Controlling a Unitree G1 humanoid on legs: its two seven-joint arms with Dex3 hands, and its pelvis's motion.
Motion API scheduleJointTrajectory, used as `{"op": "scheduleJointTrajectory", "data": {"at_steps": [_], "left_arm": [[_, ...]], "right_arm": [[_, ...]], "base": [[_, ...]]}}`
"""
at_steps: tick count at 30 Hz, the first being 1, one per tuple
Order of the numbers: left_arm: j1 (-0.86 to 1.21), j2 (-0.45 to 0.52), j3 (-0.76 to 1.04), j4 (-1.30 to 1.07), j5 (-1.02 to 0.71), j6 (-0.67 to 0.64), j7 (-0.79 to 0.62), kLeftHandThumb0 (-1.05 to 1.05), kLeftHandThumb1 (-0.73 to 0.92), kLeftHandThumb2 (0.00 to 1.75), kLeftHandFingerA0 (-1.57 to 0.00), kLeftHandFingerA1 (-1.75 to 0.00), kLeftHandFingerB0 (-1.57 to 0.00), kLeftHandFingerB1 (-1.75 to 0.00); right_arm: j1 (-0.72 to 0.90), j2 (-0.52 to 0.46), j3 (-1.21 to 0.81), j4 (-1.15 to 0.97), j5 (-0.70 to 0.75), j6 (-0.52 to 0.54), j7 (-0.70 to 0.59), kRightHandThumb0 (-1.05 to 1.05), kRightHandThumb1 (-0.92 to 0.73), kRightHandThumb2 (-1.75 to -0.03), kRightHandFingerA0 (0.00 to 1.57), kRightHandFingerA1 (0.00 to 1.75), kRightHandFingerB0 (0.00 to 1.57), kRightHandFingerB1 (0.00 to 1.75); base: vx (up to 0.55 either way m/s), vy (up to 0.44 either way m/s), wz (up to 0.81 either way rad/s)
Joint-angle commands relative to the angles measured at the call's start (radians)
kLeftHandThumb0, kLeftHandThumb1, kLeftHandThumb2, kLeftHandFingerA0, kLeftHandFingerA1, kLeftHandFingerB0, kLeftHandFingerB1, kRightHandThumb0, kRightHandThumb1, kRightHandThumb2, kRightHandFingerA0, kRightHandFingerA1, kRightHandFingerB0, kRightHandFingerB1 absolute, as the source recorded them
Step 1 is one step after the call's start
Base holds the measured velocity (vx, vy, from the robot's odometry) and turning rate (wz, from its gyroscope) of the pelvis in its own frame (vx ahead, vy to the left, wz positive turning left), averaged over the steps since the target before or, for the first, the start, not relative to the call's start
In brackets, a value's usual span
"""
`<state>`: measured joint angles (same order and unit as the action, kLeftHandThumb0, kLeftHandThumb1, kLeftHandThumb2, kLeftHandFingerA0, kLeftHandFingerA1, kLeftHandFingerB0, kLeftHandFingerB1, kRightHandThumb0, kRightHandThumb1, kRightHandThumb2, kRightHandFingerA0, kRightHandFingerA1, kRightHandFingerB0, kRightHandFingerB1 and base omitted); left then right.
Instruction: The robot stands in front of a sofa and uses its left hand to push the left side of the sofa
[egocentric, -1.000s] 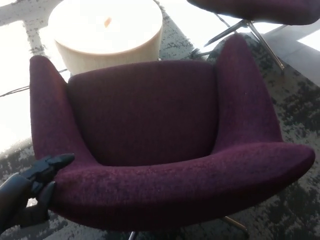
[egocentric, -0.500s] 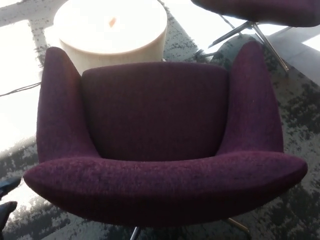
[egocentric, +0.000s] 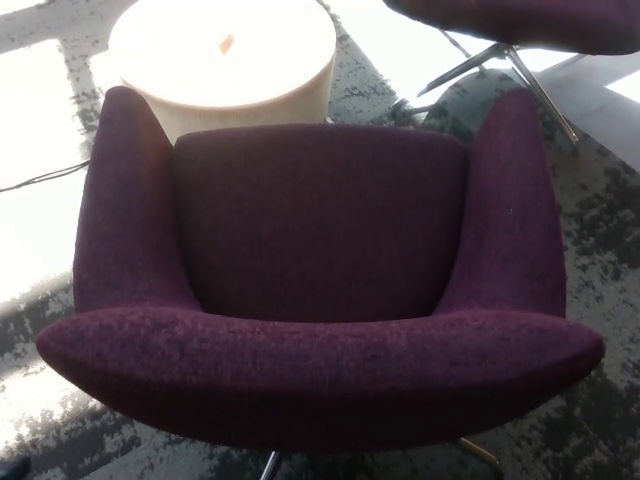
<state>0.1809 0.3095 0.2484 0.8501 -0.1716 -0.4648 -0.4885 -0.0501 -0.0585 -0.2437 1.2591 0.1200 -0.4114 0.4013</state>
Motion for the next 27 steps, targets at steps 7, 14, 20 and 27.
{"op": "scheduleJointTrajectory", "data": {"at_steps": [7, 14, 20, 27], "left_arm": [[0.131, -0.127, 0.033, 0.051, -0.092, -0.079, -0.138, -0.84, 0.89, 1.22, -0.01, -0.23, -0.03, -0.19], [0.146, -0.146, 0.030, 0.164, -0.038, -0.150, -0.094, -0.84, 0.90, 1.21, -0.06, -0.23, -0.06, -0.19], [0.133, -0.131, 0.008, 0.239, -0.019, -0.171, -0.077, -0.80, 0.86, 1.20, 0.00, -0.22, -0.04, -0.21], [0.093, -0.116, -0.019, 0.318, 0.026, -0.168, 0.020, -0.86, 0.83, 1.17, -0.08, -0.26, -0.08, -0.24]], "right_arm": [[0.014, -0.007, 0.005, -0.003, -0.005, -0.001, -0.015, -1.05, -0.76, -1.36, 0.06, 0.77, 0.00, 0.54], [0.005, -0.008, 0.016, -0.002, -0.014, -0.002, -0.019, -1.05, -0.75, -1.38, 0.01, 0.77, 0.00, 0.55], [0.000, -0.007, 0.014, -0.001, -0.005, 0.002, -0.008, -1.05, -0.74, -1.38, 0.00, 0.76, 0.00, 0.55], [-0.015, -0.008, 0.011, 0.004, -0.005, 0.004, -0.018, -1.05, -0.75, -1.39, 0.00, 0.76, 0.00, 0.56]], "base": [[0.00, 0.000, 0.00], [0.00, 0.000, 0.00], [0.00, 0.000, 0.00], [0.00, 0.000, 0.00]]}}
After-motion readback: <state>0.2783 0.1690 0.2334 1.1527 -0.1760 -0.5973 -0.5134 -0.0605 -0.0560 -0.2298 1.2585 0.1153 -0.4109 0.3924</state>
